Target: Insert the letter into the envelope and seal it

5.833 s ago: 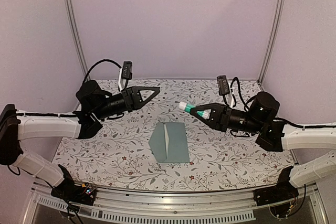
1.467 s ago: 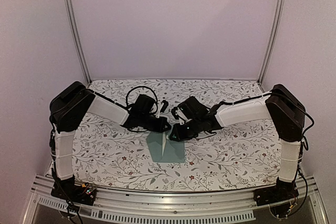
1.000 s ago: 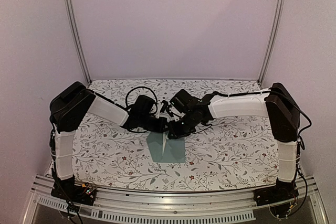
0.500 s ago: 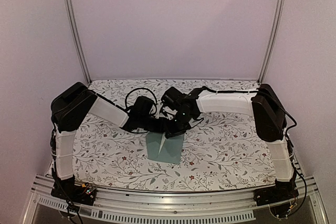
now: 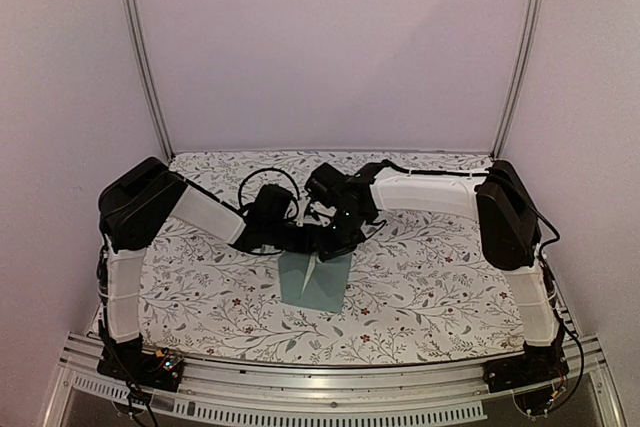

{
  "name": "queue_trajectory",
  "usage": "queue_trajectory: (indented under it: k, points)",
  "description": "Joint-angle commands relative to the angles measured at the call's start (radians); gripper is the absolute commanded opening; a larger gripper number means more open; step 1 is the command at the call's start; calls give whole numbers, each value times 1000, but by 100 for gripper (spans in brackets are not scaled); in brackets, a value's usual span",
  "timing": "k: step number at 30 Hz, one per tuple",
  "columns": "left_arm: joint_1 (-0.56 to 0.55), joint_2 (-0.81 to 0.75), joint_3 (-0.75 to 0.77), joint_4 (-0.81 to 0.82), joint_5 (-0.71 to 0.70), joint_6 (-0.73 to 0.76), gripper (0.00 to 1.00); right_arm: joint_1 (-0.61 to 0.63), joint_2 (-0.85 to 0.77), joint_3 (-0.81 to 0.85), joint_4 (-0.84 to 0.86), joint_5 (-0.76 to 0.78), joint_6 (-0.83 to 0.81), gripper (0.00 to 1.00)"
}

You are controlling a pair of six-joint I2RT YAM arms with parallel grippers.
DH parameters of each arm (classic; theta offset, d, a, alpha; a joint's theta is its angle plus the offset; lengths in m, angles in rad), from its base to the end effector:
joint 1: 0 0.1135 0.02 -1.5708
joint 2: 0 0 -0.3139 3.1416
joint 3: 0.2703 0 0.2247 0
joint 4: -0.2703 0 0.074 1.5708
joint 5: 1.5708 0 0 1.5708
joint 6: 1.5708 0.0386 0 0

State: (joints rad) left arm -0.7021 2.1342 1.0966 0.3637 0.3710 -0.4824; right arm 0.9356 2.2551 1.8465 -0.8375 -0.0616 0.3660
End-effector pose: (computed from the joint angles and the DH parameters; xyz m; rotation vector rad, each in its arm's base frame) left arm 0.3233 -0.2918 0.1543 0.4781 2.3598 -1.0175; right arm 0.2810 0.3853 0.2191 -0.8285 2.7779 0.3587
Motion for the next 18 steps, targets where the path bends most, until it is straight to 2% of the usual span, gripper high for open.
queue_trajectory:
  k: [1,18]
  points:
    - [-16,45,-25,-54,-3,23,0,34,83,20,-116,-4,-62,0]
    - [-16,45,-38,-37,-7,23,0,128,96,36,-114,-103,-89,0]
